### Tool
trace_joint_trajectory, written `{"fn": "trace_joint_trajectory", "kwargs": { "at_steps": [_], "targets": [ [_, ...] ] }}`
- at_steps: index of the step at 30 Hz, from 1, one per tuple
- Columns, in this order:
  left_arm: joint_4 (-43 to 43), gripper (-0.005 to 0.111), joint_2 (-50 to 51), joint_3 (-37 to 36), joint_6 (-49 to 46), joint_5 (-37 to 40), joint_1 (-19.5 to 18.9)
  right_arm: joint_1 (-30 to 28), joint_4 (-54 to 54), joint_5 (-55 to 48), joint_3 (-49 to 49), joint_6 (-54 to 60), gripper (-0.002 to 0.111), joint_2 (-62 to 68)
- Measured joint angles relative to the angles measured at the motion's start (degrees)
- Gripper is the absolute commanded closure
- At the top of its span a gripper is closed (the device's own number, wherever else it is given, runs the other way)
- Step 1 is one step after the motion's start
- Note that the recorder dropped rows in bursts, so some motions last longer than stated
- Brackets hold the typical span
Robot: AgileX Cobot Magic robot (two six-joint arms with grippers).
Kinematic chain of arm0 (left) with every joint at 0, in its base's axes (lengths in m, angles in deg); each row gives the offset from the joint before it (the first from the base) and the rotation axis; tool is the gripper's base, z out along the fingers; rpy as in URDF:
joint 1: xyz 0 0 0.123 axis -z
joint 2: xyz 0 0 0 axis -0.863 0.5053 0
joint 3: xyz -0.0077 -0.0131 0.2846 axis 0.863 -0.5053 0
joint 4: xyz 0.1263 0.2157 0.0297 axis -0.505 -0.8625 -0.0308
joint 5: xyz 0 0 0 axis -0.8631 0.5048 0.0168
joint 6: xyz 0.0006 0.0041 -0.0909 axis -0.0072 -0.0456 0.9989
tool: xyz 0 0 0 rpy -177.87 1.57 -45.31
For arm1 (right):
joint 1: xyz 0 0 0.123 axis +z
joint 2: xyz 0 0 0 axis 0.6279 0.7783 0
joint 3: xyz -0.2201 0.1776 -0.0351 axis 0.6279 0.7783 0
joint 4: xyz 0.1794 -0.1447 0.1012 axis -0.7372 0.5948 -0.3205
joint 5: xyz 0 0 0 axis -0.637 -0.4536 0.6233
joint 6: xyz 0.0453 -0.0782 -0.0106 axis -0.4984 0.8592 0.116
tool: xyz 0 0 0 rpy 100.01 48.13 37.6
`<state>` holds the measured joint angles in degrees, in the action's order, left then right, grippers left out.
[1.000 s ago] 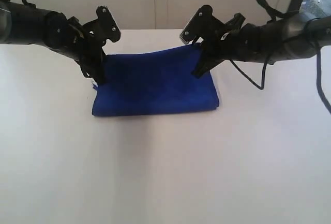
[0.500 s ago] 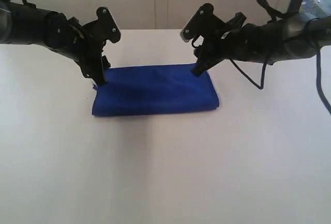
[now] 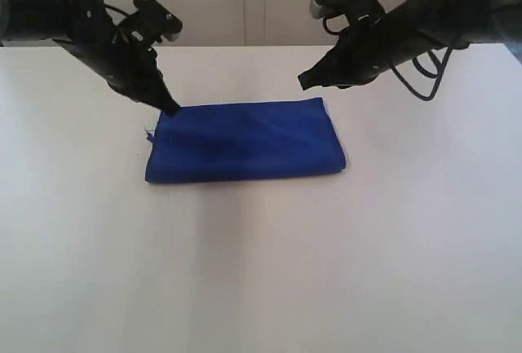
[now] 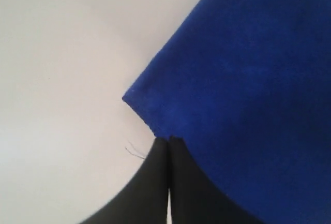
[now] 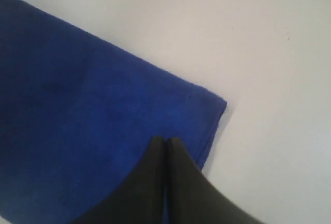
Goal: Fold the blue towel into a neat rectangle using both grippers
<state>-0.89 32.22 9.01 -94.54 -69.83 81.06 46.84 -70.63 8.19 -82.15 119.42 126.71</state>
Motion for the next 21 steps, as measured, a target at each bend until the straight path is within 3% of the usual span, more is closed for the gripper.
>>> {"fn": "trace_joint_trajectory", "kwargs": {
  "at_steps": [4,11,21],
  "targets": [
    [3.8,0.107,1.7,4.7,2.3,4.8,0.0,-0.3,1.8,-6.9,-2.2,-3.7,0.108,1.1],
    [6.4,0.107,7.2,5.4,2.8,13.8,0.0,-0.3,10.4,-12.8,-2.3,-13.0,0.108,7.1],
    [6.8,0.107,9.7,5.4,2.8,15.3,0.0,-0.3,11.8,-14.3,-2.3,-16.9,0.108,10.0]
  ]
}}
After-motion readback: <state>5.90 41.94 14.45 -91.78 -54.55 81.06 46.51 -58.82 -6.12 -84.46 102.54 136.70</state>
